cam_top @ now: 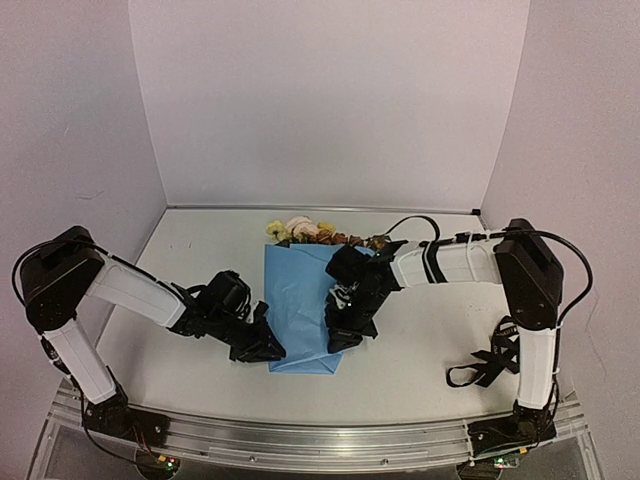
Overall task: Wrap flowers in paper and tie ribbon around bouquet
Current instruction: Press the fold line of the folded wrapping paper.
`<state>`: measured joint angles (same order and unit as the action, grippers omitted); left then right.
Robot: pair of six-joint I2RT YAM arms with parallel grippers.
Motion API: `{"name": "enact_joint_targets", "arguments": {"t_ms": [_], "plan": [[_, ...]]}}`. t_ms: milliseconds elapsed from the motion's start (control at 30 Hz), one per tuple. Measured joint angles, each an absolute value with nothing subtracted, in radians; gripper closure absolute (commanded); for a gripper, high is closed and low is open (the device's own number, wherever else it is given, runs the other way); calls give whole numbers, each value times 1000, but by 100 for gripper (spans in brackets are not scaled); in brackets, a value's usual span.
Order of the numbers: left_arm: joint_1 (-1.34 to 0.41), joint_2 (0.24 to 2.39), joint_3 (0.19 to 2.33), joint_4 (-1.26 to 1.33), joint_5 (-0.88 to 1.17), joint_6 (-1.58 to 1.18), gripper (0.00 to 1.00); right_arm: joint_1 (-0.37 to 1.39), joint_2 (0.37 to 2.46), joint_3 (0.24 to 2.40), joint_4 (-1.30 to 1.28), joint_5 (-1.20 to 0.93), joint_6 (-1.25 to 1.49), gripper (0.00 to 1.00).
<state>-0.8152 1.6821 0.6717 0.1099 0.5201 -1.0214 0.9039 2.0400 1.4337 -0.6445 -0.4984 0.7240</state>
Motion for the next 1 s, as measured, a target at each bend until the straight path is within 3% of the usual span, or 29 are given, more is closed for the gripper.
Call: {"name": "enact_joint_targets", "arguments": {"t_ms": [700, 1000], "plan": [[-849, 1695, 609, 207, 518, -1098, 87, 916, 2068, 1382, -603, -513, 754, 100], [-853, 1695, 621, 184, 512, -1097, 87, 961, 2005, 1257, -513, -516, 801, 100]]}}
